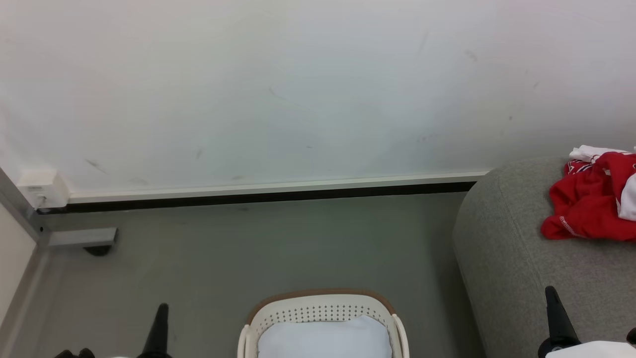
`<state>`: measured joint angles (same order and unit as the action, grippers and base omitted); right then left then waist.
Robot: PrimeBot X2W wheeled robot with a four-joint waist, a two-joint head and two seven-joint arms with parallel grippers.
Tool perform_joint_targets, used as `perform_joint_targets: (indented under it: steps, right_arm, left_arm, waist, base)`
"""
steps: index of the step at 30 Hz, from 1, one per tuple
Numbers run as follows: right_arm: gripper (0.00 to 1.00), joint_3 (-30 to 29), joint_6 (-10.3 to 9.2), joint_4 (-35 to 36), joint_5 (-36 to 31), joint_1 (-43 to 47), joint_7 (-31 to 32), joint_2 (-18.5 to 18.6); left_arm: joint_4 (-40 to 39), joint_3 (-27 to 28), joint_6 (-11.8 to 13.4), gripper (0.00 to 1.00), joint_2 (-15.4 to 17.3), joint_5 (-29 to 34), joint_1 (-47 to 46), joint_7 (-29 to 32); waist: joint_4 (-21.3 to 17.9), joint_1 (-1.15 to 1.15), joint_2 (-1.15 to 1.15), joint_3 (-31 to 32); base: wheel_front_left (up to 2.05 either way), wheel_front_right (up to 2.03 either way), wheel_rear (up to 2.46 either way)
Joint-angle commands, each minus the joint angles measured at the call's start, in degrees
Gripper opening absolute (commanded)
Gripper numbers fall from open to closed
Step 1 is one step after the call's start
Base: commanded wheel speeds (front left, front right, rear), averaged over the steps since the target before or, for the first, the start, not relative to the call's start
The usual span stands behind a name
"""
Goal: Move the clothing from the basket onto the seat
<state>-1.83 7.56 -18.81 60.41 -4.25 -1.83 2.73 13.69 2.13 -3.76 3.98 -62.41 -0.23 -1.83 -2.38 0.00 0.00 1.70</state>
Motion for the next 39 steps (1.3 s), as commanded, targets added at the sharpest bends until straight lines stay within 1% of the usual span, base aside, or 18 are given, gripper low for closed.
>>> perform_joint_targets:
  steps: [1, 22, 39]
  right_arm:
    - [0.00, -0.4, -0.07, 0.9, 1.9, -1.2, 0.4, 0.2]
    - [0.00, -2.1, -0.08, 2.5, 13.8, -1.7, 3.6, 0.2]
    - [0.00, -3.4, -0.10, 3.6, 21.7, -1.9, 5.8, 0.2]
  left_arm:
    - [-0.4, 0.6, -0.5, 0.00, 0.0, -2.0, -1.4, 0.5]
    - [-0.1, 2.2, -1.8, 0.00, -0.4, -13.0, -3.3, 3.6]
    - [0.1, 3.2, -2.8, 0.00, -0.7, -20.5, -4.7, 5.9]
  waist:
    - [0.1, 0.00, 0.00, -0.1]
    - [0.8, 0.00, 0.00, -0.6]
    - [1.4, 0.00, 0.00, -1.1]
  base:
    - [0.00, 0.00, 0.00]
    - [0.00, 0.00, 0.00]
    - [0.00, 0.00, 0.00]
